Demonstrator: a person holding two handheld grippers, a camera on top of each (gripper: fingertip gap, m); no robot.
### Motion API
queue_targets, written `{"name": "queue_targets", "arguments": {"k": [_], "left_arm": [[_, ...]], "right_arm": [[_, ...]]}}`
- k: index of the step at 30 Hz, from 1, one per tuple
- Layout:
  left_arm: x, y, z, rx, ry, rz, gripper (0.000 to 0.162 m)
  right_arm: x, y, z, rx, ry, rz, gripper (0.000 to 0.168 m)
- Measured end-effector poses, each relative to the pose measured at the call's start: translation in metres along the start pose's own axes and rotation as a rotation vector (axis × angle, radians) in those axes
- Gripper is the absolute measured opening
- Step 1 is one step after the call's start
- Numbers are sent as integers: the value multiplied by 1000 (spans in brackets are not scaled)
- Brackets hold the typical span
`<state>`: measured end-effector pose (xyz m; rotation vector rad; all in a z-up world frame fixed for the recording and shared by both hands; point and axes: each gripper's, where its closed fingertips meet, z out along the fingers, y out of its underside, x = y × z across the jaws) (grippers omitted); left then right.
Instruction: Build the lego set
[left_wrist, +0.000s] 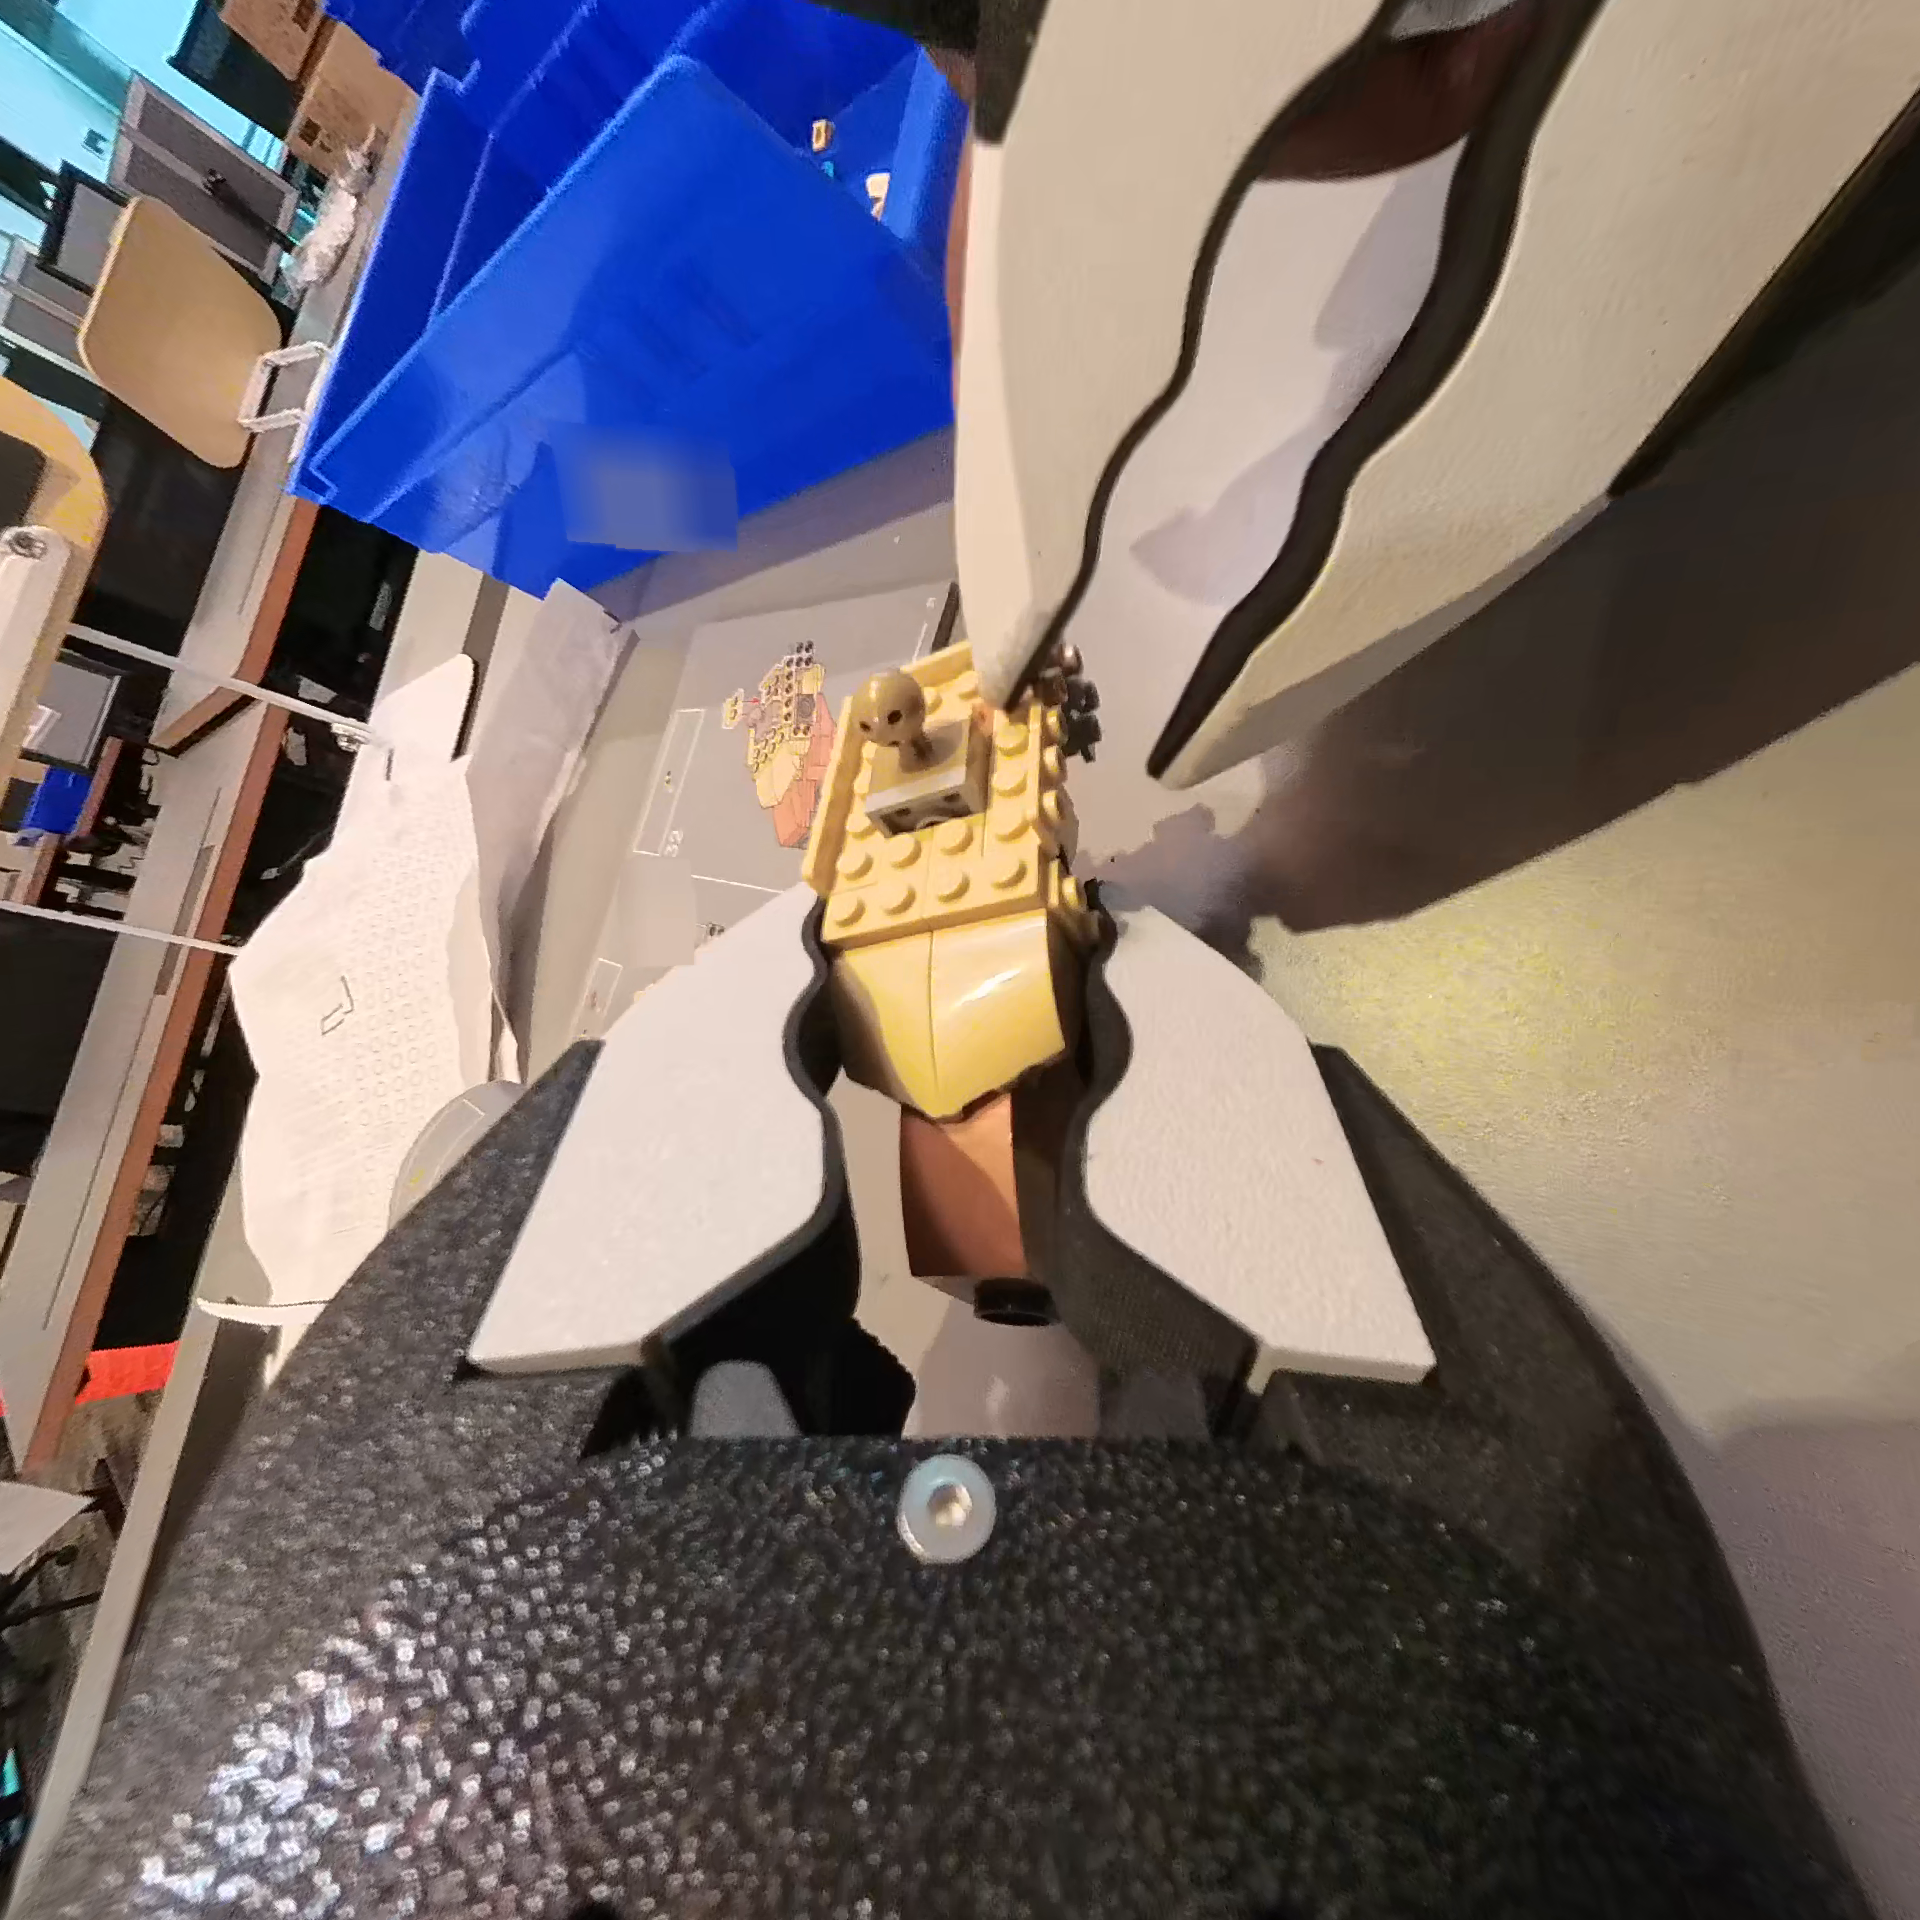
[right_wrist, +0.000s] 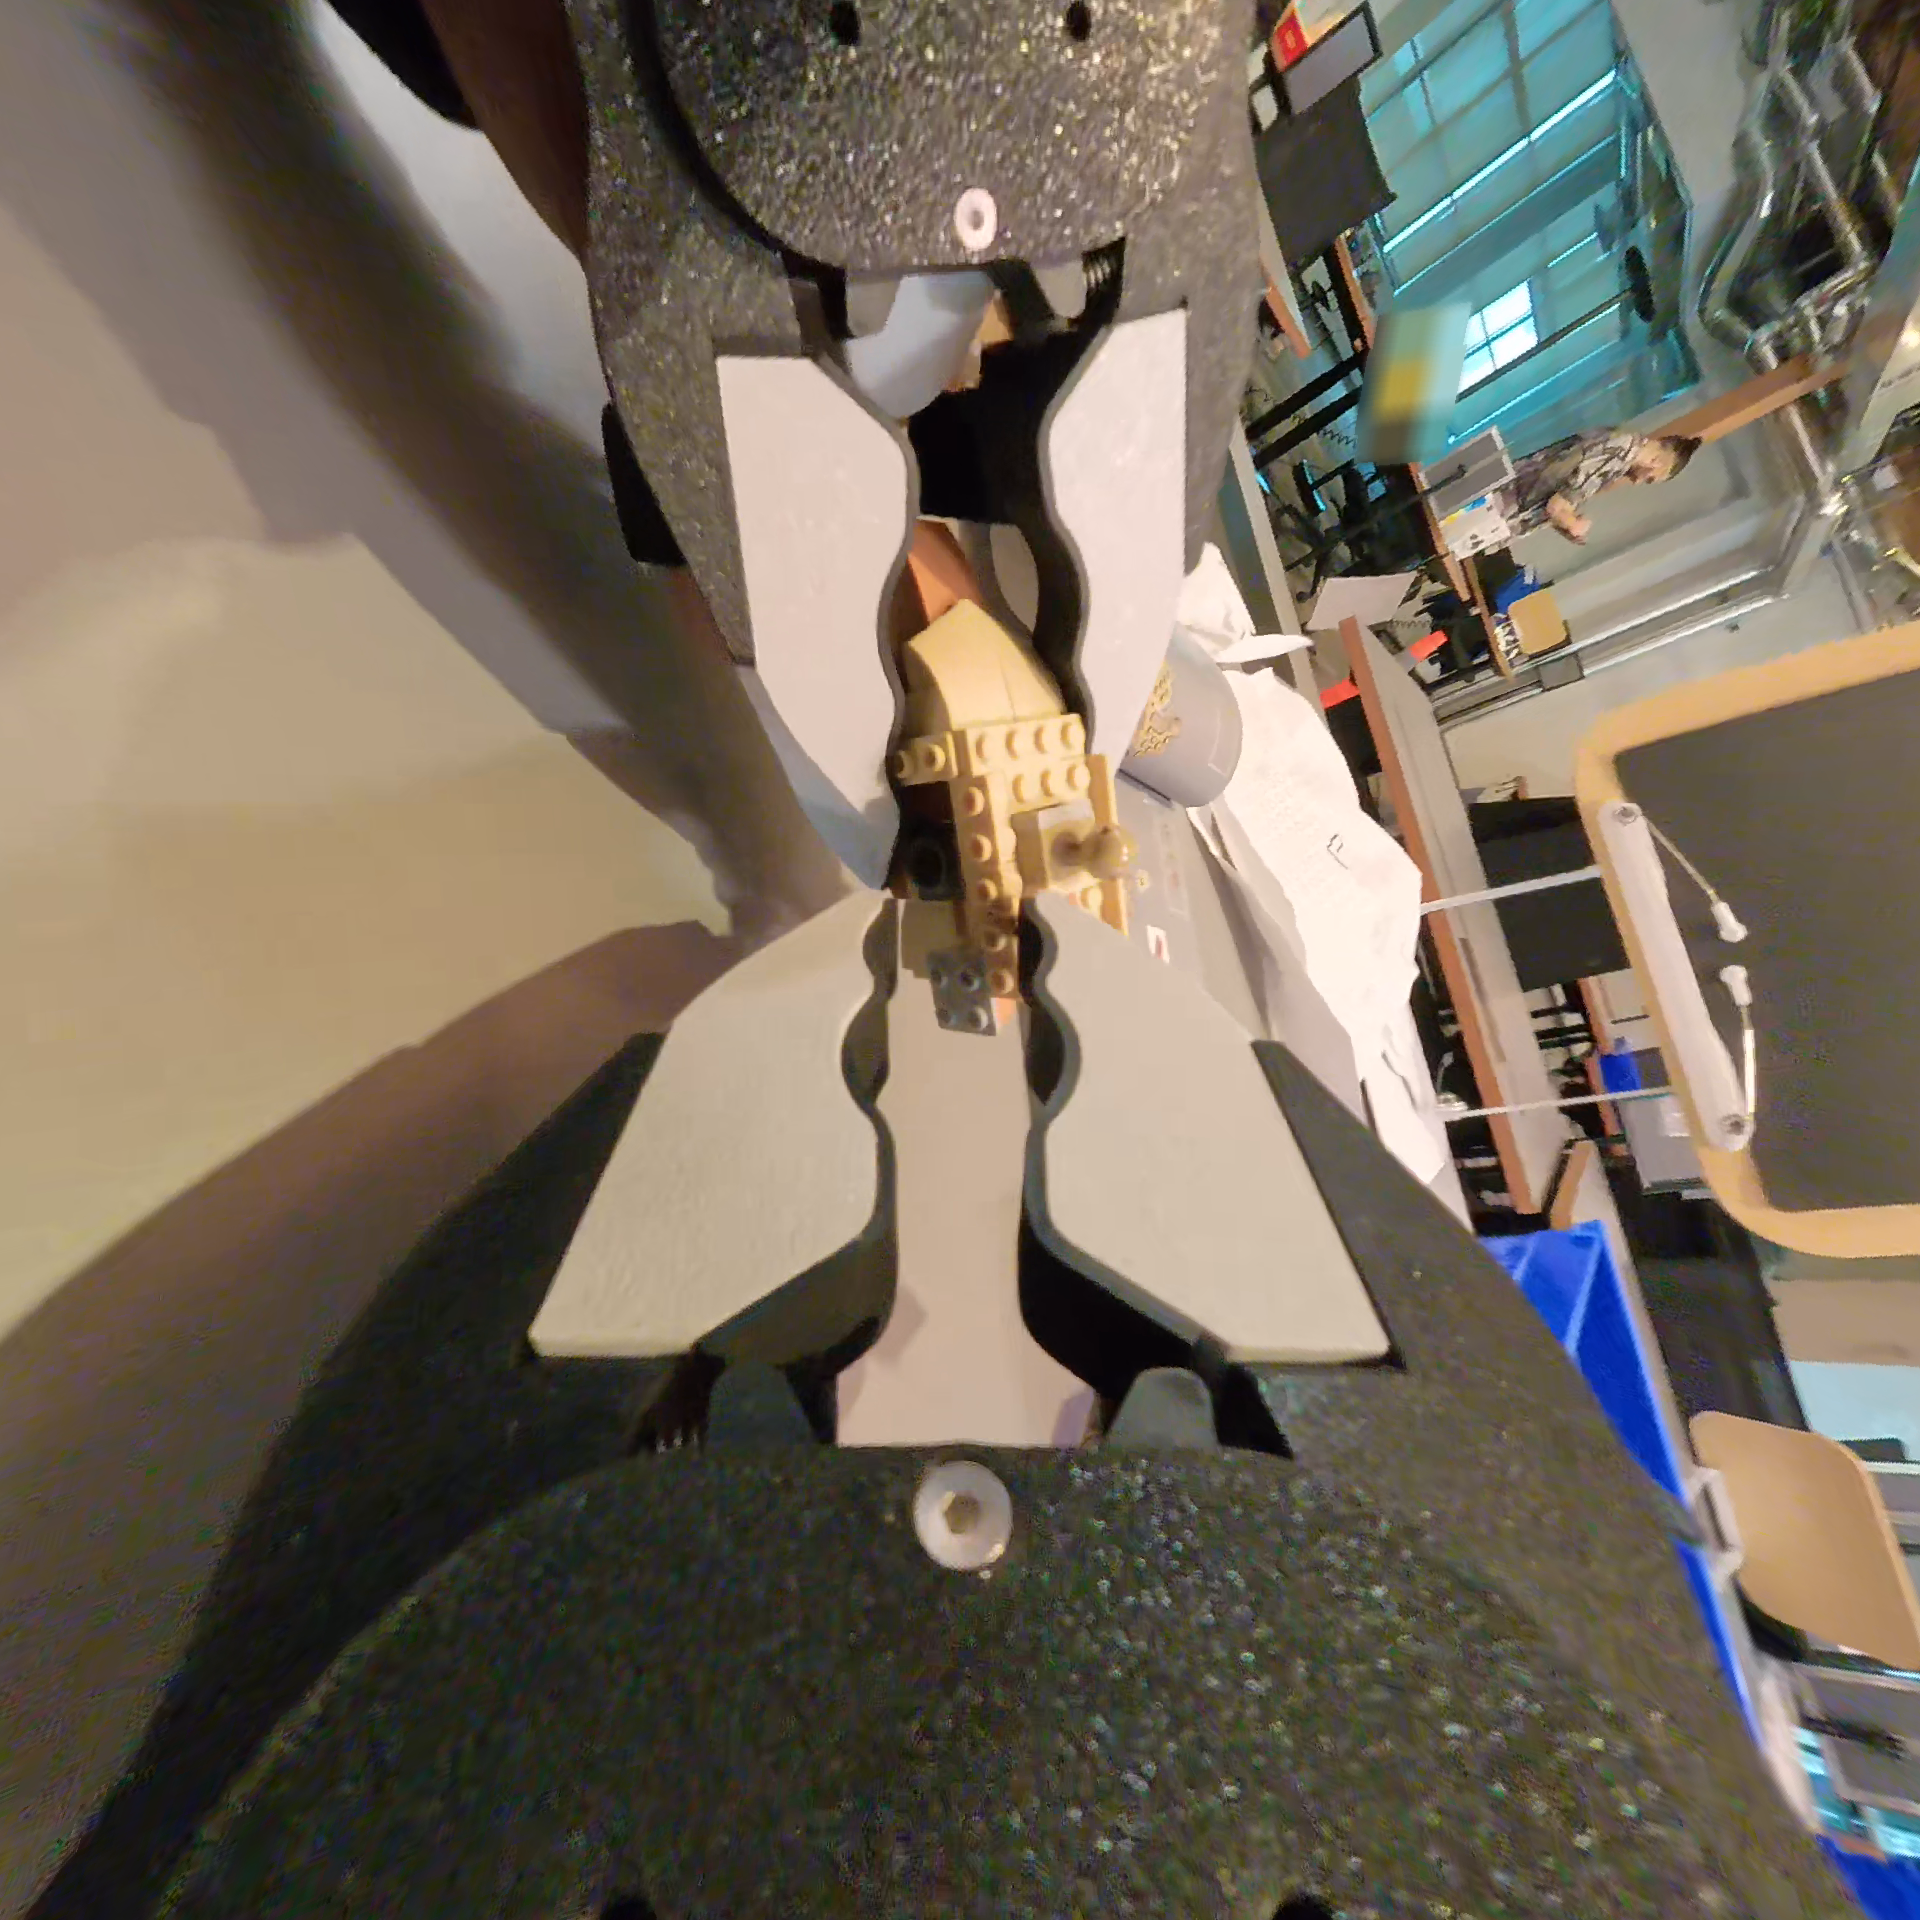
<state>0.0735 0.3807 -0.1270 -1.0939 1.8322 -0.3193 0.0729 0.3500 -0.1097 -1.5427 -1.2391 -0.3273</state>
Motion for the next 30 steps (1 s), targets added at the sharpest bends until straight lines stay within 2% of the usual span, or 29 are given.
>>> {"name": "queue_targets", "arguments": {"k": [5,13,16,18,20,23,30], "left_arm": [[1,-2,-2,10,-7,22,43],[4,-2,-2,23,14,18,43],[2,3,1,1,43,-58,43],[7,18,5,-64,87,-92,43],[12,26,6,-84,132,-140,44],[22,21,2,-45,229,-190,44],[37,13,-4,-1,350,-242,48]], "right_arm": [[5,-2,0,-10,30,-65,8],[1,-1,0,-4,-22,-58,9],[5,2,-1,5,-28,0,28],[8,10,-4,-3,-37,56,32],[10,14,-8,18,-54,153,33],[13,20,-13,54,-66,278,33],[25,36,-10,94,-92,475,35]]}}
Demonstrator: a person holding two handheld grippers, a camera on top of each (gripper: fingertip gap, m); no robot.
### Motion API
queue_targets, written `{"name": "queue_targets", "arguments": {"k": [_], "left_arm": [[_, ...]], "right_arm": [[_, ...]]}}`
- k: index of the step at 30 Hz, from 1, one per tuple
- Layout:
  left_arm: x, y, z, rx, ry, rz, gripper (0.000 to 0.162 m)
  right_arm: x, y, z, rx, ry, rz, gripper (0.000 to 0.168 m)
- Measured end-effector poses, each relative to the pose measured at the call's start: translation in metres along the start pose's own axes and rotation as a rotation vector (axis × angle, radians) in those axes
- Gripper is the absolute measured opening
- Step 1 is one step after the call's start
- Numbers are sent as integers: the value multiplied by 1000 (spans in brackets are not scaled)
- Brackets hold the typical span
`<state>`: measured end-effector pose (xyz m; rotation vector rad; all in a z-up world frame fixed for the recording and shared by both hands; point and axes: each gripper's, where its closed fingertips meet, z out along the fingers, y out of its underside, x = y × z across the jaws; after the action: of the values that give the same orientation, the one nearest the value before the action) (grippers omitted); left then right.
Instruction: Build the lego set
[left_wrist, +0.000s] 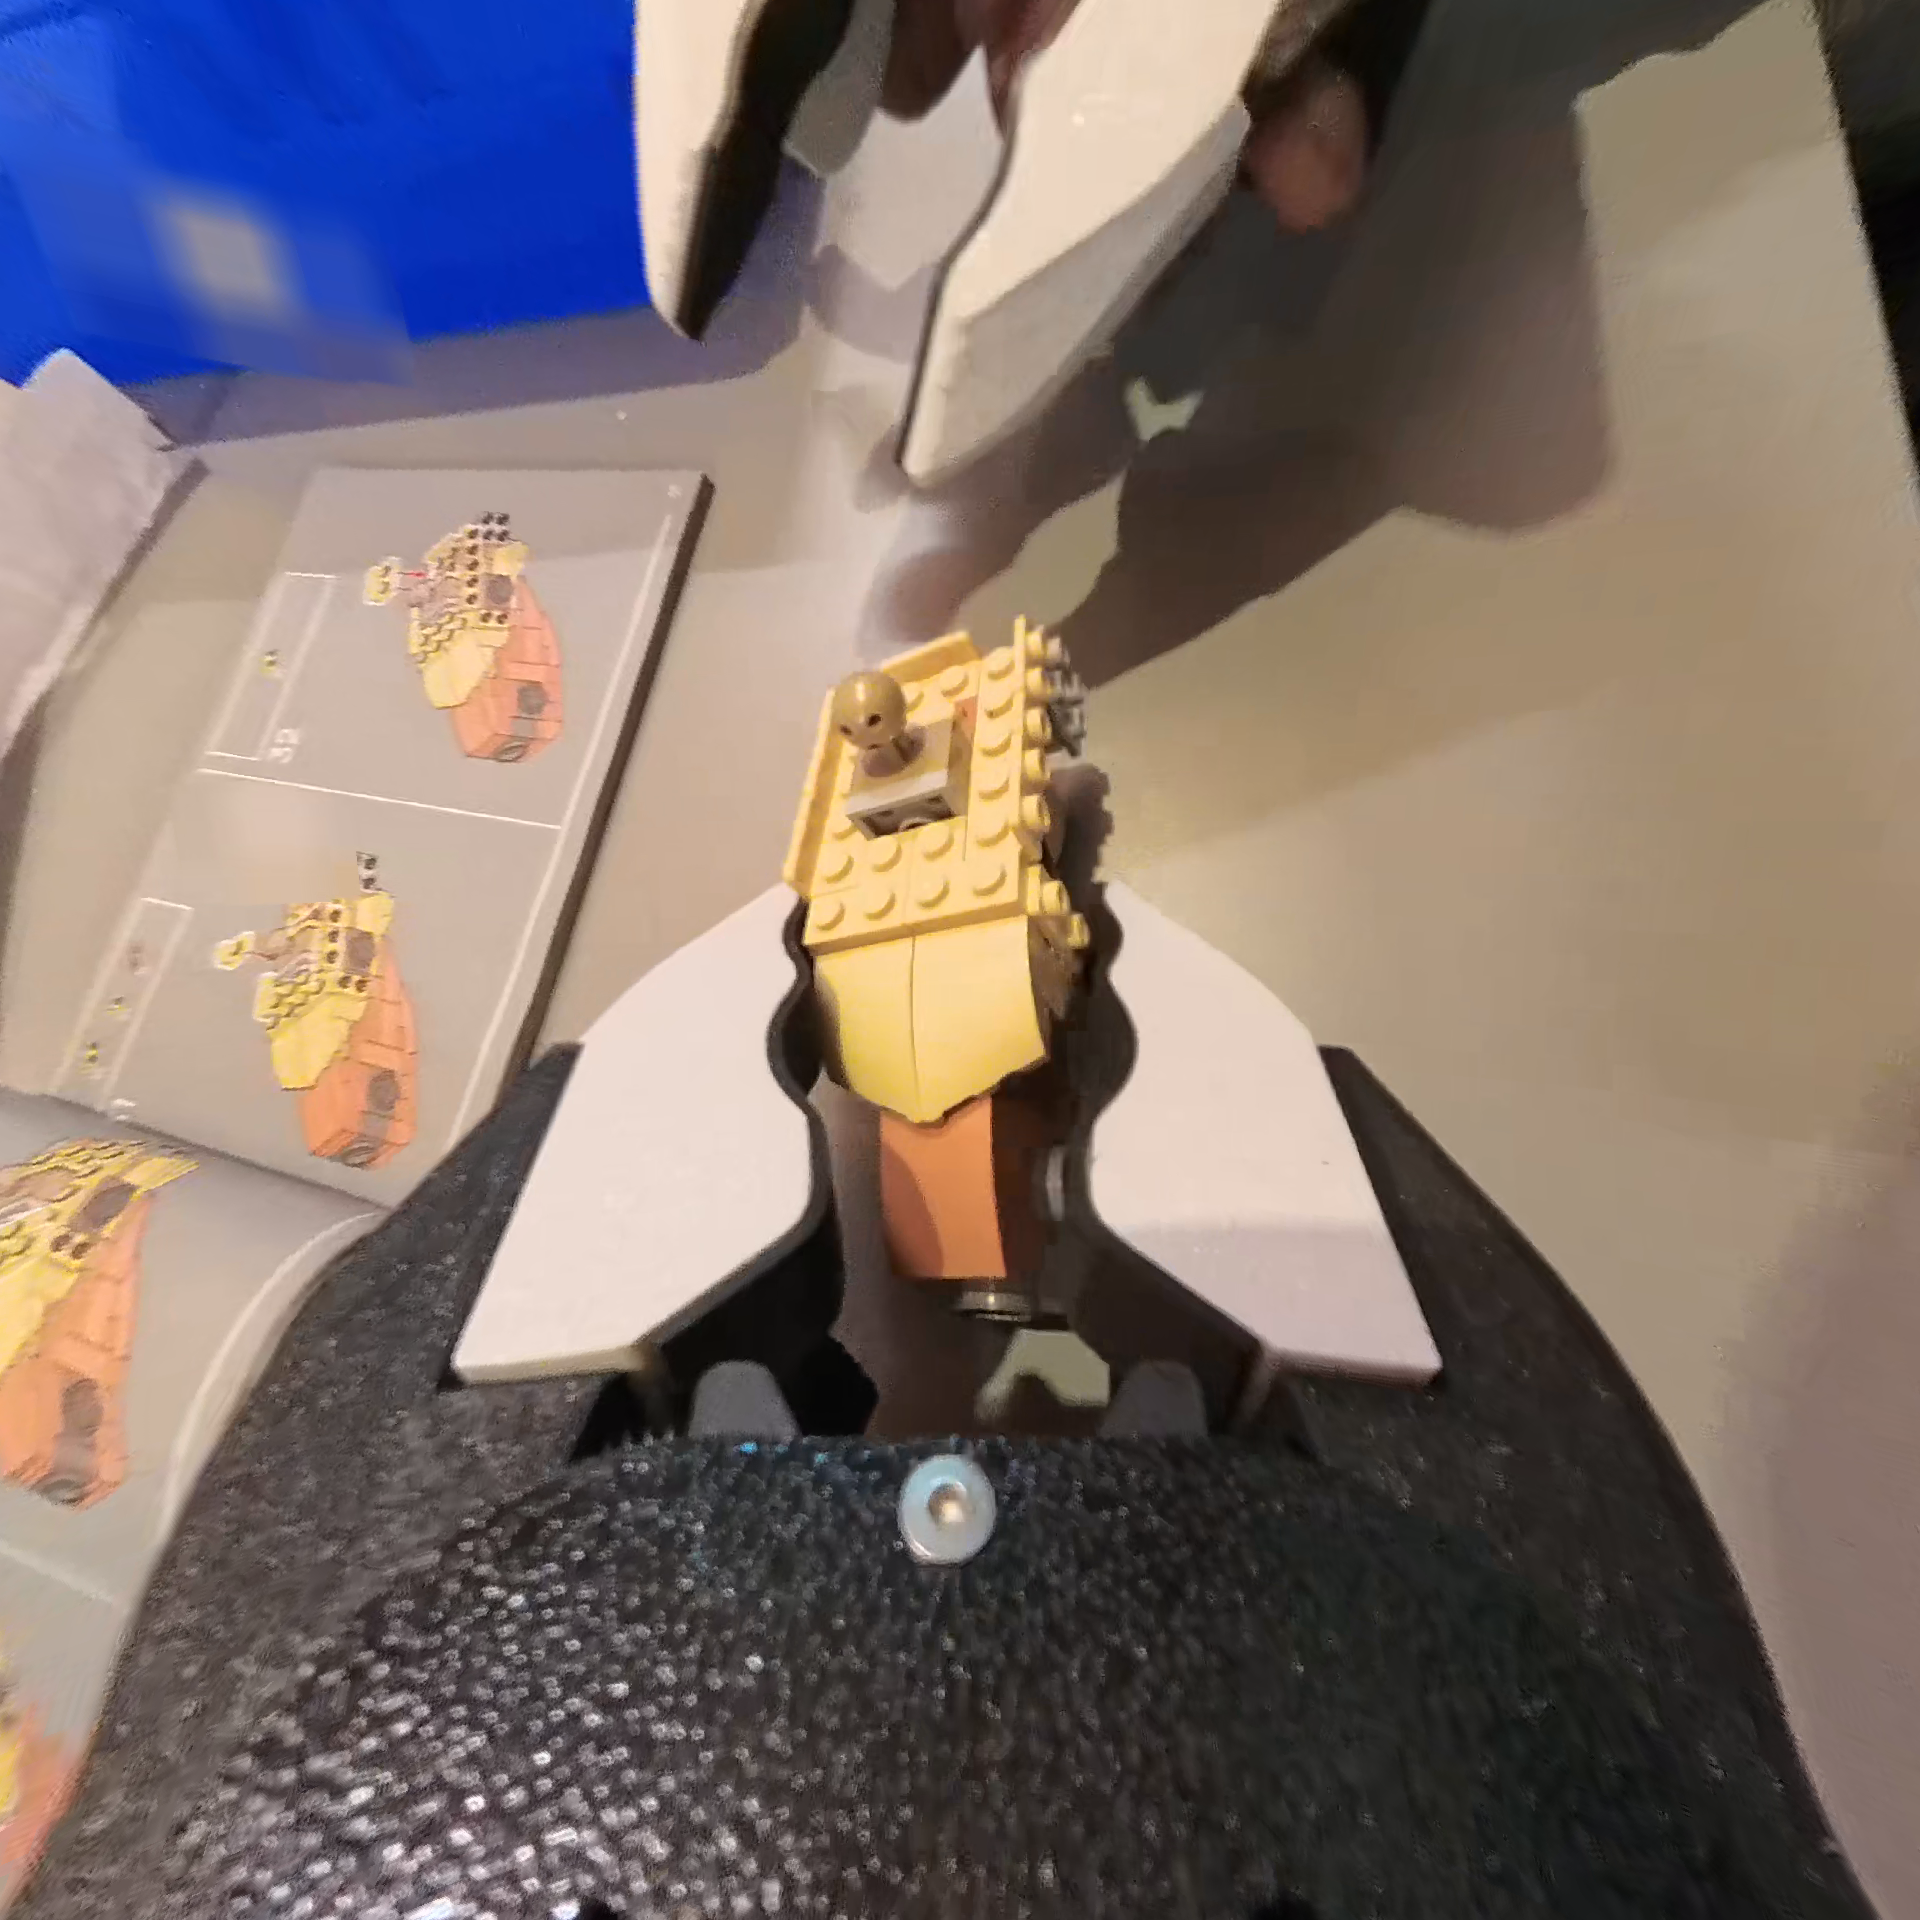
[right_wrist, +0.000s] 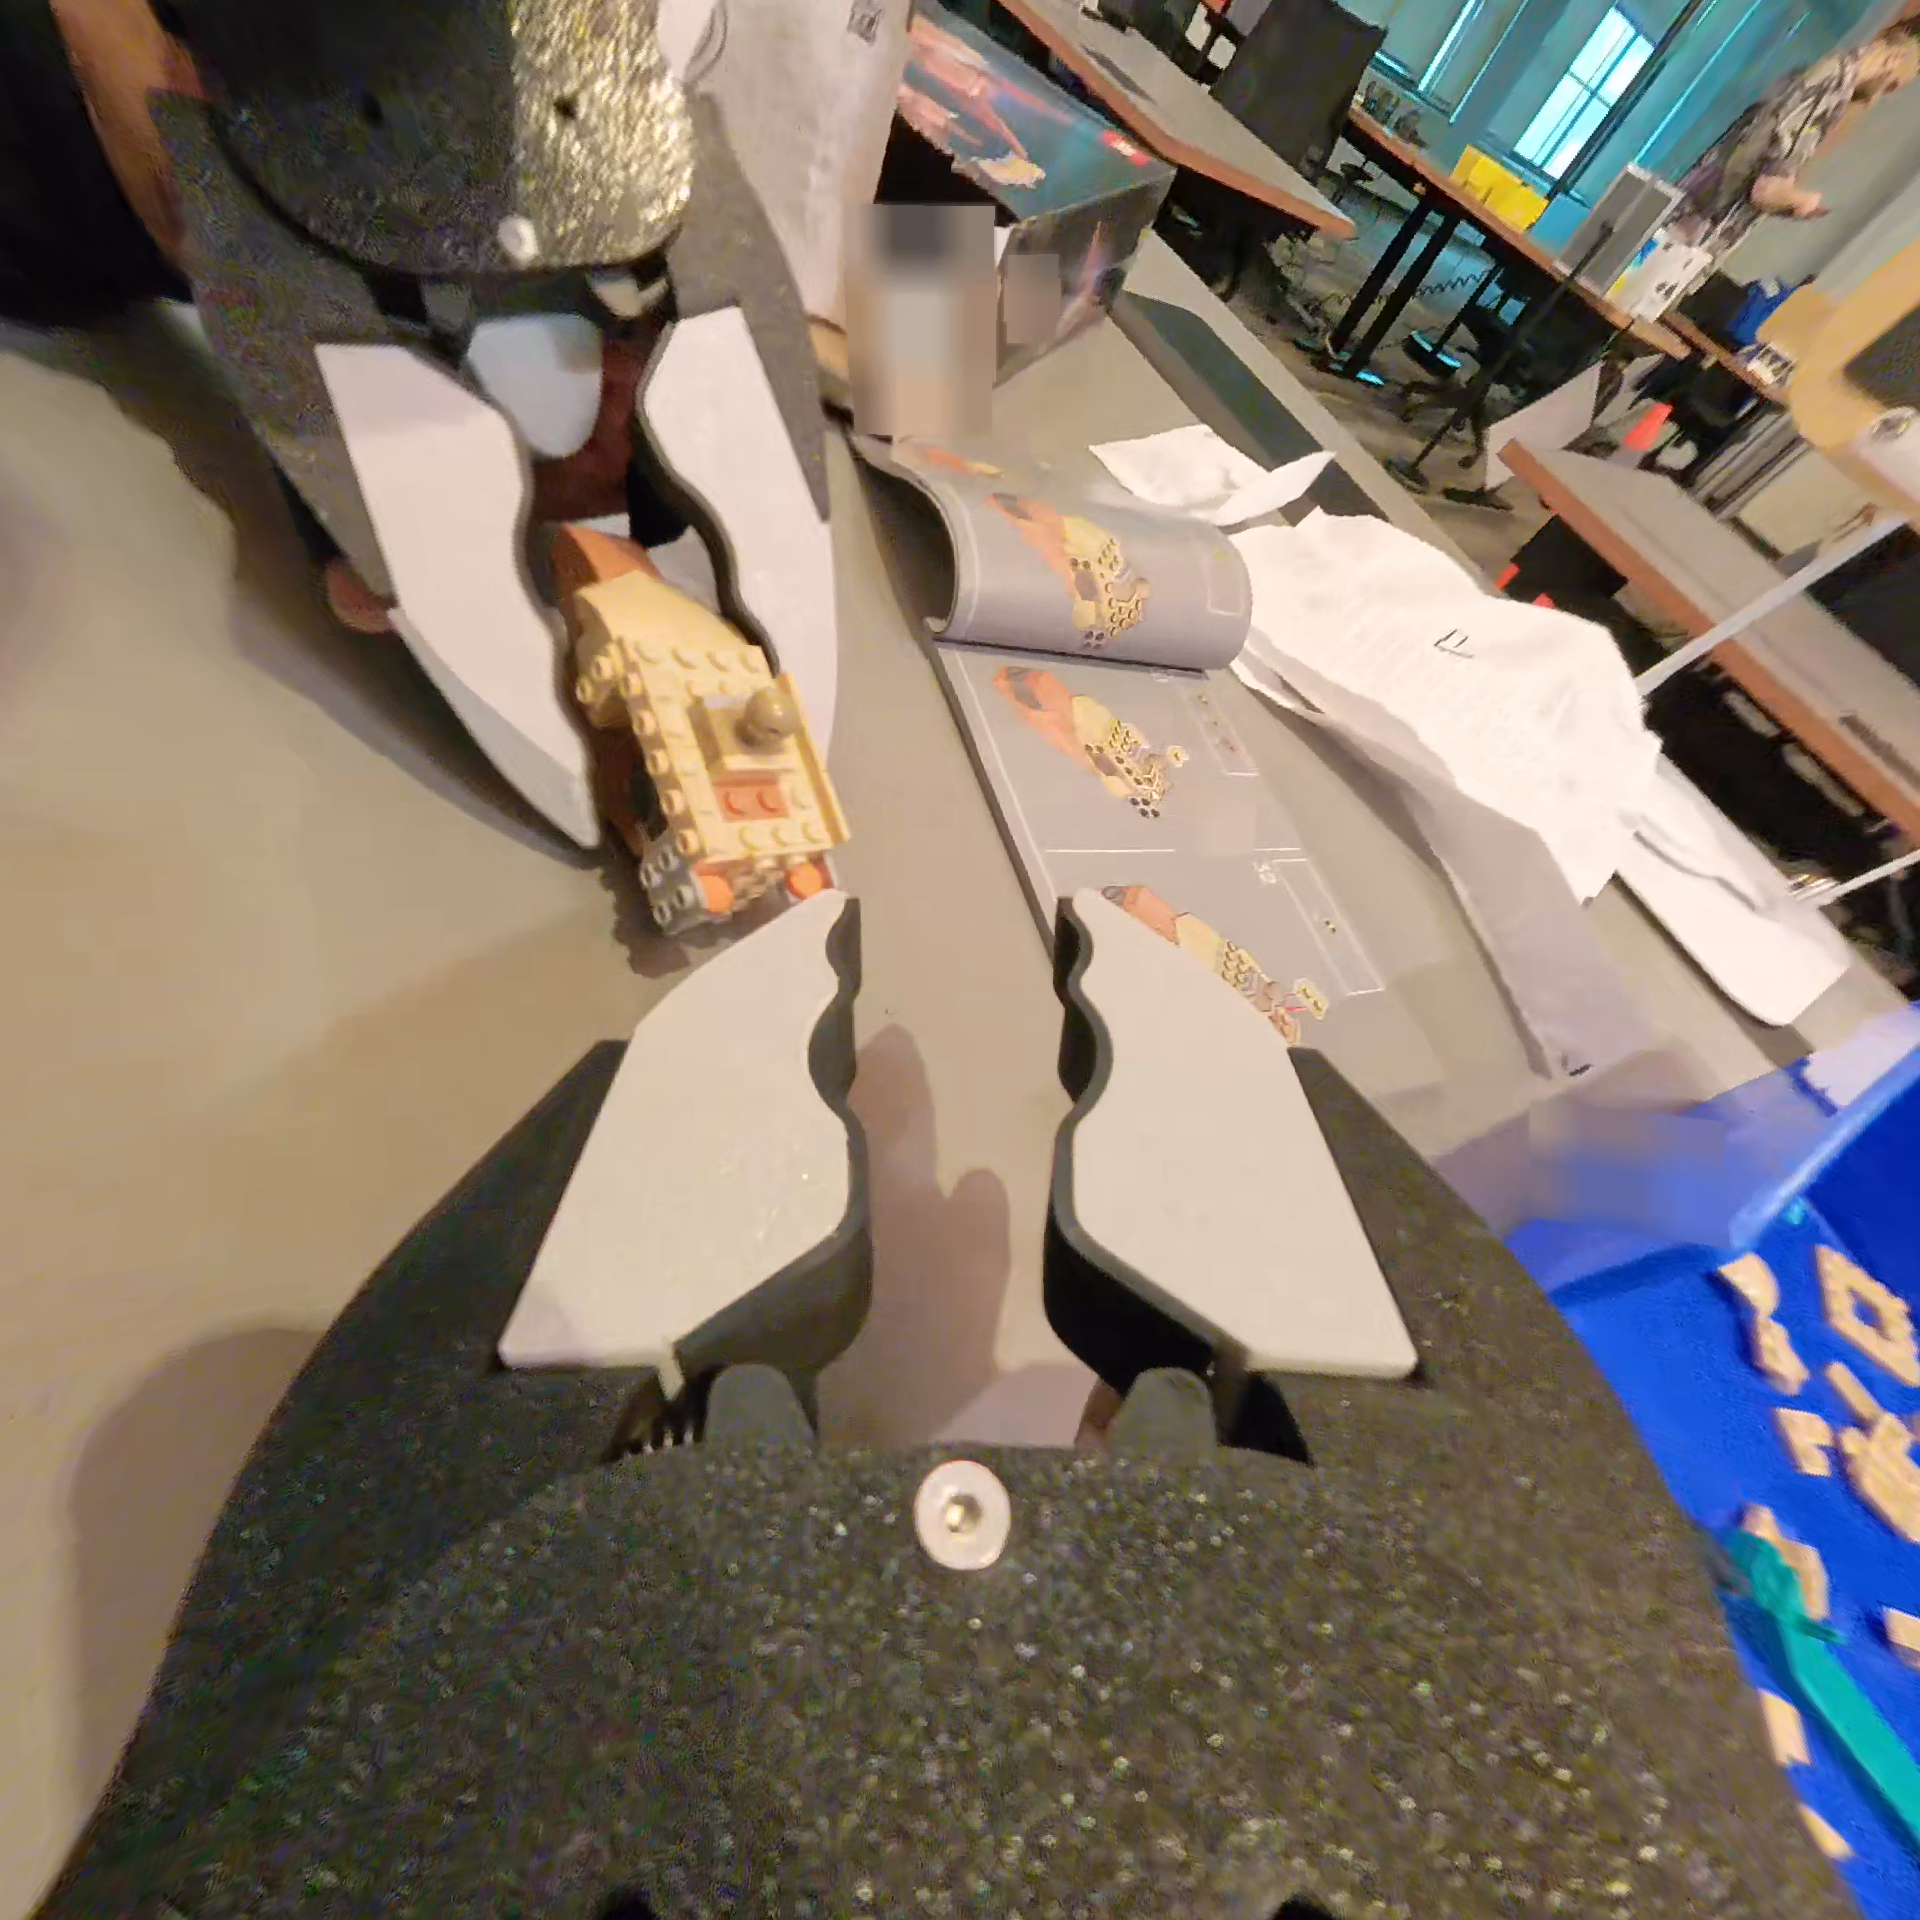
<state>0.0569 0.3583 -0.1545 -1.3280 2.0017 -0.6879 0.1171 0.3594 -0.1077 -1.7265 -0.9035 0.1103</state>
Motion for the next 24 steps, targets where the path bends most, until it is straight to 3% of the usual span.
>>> {"name": "queue_targets", "arguments": {"k": [4,17,24], "left_arm": [[5,8,1,-35,24,-25,61],[17,11,-4,-64,58,-16,60],[18,19,-11,-114,102,-11,77]], "right_arm": [[6,3,1,33,-38,67,35],[-7,6,3,19,-94,-13,35],[-4,6,-1,40,-96,0,34]]}}
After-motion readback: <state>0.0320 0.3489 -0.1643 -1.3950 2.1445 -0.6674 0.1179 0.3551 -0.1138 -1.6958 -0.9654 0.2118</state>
